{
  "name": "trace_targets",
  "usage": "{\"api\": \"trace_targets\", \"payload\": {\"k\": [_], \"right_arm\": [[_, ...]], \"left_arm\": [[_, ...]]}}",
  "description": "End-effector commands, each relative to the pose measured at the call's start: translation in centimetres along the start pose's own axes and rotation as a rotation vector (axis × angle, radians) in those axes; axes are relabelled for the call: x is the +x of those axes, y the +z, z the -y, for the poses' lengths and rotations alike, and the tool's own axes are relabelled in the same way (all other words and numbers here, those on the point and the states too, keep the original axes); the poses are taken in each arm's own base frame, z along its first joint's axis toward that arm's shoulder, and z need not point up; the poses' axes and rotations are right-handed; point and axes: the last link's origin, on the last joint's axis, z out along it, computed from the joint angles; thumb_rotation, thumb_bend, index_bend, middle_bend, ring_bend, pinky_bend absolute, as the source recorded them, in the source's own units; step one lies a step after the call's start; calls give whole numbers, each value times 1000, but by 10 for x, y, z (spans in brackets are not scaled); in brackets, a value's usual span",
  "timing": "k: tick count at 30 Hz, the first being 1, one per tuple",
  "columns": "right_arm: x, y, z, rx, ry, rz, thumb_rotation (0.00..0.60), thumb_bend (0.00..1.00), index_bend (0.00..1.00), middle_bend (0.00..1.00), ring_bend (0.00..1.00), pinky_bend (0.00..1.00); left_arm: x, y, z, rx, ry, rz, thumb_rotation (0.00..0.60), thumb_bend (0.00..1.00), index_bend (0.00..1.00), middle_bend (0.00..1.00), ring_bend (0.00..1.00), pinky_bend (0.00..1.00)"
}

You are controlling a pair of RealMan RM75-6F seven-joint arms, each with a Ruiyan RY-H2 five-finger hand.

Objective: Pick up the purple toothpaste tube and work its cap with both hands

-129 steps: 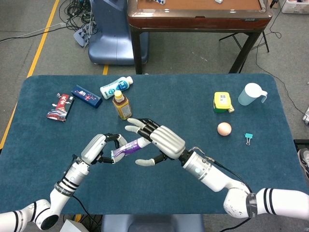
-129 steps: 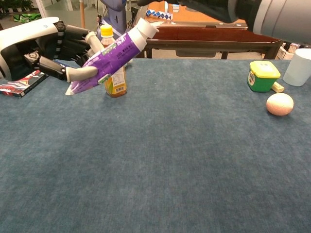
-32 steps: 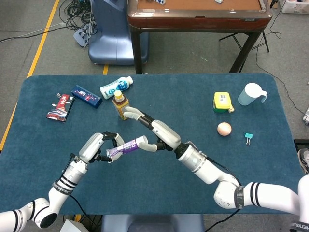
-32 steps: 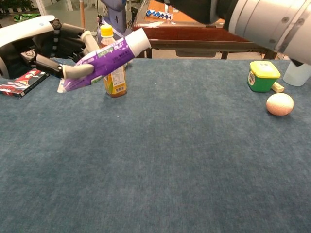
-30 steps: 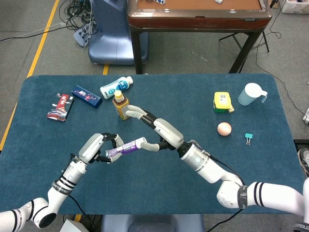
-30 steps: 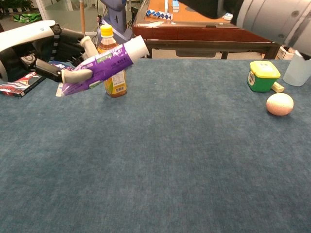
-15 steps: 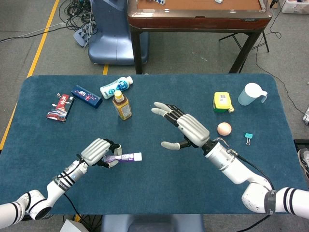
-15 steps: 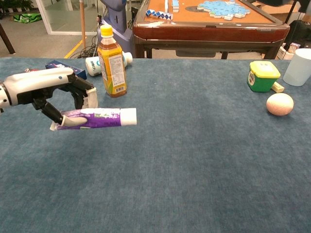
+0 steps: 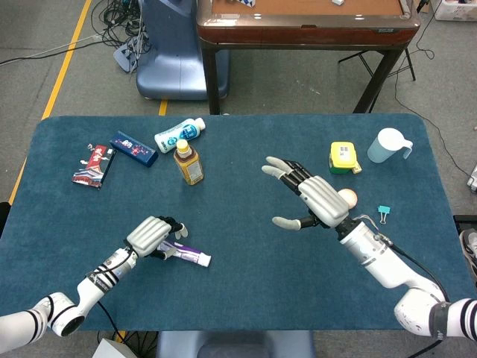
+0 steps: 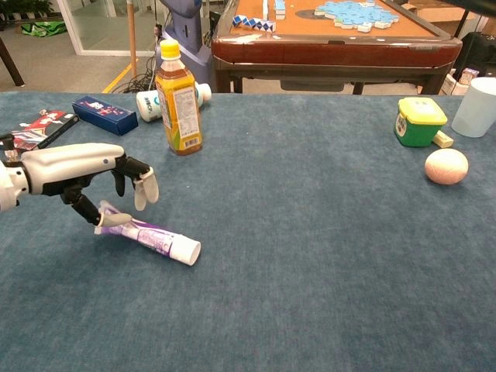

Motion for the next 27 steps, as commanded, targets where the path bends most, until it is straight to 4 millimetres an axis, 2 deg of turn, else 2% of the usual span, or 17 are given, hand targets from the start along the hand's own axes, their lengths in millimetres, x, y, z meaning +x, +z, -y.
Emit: {"api": "trace_targets", "payload": {"k": [1,5,8,10,12,17,19,22,27], "right_arm": [[7,-10,-5,-25,-47,-13,90,0,0,0,0,0],[12,-31,-22,-103,-134,-13,90,0,0,0,0,0],[17,-53,-36,-179,-207,-23,92,0,0,0,0,0],[21,-70,-46,-236,-252,-38,113,8,0,0,0,0],[23,-85,-53,-285,-289,-47,161,18,0,0,0,0],[20,-129,-71,-418,-397,-76,367,79,0,0,0,0],[17,-147,-76,-466,-432,-93,418,98,0,7,0,0],[11,-170,-78,-523,-457,-122,452,111,0,24,0,0],[1,-205,-79,-613,-487,-163,461,126,0,46,0,0]], "left_arm": [[4,-6,6,32,-3,-12,600,552,248,363,225,301],[17,-23,16,81,17,-76,600,539,241,348,220,299],[29,-44,30,155,38,-134,600,472,241,348,220,299],[36,-60,40,221,41,-183,600,435,241,348,220,299],[41,-76,48,281,48,-223,600,424,241,348,220,299],[50,-118,64,442,76,-339,600,422,246,348,220,299],[50,-134,66,484,77,-371,600,422,252,348,220,299],[49,-154,63,529,99,-406,600,423,256,348,220,299],[43,-181,52,578,137,-453,600,423,266,348,221,299]]}}
